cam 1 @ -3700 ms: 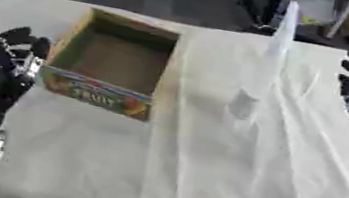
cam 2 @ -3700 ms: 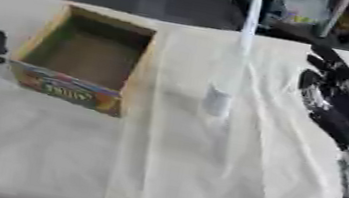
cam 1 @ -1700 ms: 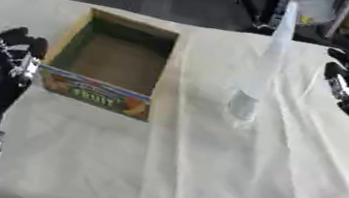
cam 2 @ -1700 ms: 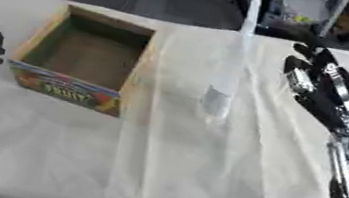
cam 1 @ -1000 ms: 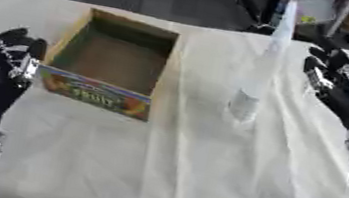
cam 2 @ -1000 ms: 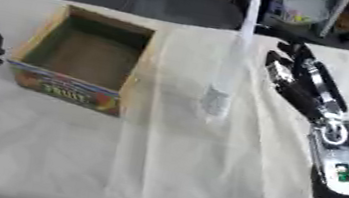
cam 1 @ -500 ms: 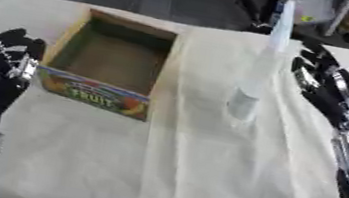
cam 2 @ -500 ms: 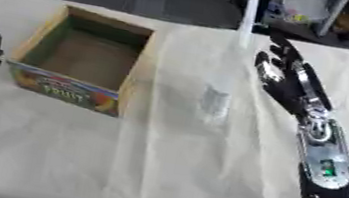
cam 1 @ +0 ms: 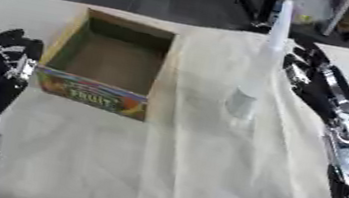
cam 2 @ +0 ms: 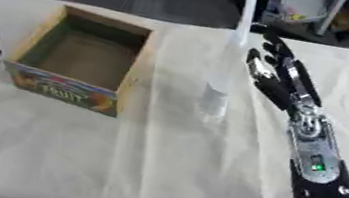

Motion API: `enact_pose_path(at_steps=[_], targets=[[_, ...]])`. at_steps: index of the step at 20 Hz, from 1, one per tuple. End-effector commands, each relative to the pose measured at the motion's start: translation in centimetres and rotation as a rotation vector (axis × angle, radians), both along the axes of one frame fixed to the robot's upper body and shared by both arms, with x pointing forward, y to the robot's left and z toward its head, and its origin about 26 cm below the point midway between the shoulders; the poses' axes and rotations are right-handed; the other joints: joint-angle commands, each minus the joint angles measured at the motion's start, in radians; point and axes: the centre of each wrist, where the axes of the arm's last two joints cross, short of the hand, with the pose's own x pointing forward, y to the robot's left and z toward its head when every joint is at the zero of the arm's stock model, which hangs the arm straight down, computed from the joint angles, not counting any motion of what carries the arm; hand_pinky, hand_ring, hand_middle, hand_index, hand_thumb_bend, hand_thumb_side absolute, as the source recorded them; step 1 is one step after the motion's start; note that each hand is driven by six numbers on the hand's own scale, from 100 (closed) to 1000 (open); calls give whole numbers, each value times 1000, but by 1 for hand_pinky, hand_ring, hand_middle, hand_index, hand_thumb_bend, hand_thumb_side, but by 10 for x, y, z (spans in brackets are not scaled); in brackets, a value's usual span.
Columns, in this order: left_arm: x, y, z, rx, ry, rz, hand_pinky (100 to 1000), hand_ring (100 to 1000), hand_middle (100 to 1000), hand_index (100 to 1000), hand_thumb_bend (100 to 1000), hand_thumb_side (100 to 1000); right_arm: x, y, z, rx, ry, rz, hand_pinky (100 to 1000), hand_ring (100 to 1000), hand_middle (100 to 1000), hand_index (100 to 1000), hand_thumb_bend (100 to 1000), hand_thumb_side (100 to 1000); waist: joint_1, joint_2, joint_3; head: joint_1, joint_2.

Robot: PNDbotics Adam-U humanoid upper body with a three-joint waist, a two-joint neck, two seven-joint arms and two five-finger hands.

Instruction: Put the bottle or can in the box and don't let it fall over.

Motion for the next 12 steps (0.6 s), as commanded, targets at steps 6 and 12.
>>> enact_pose_path(at_steps=[6, 12], targets=[[0, -1, 6, 1, -20, -14, 646, 642, 687, 811, 533, 606, 6, 7, 11, -2, -33, -6, 964, 1000, 1000, 1000, 100, 622, 3, -11, 2, -5, 6], [0, -2, 6, 1, -21, -17, 646, 643, 687, 811, 533, 607, 8, 11, 13, 5, -39, -15, 964, 1000, 1000, 1000, 100, 620, 3, -11, 4, -6, 6]])
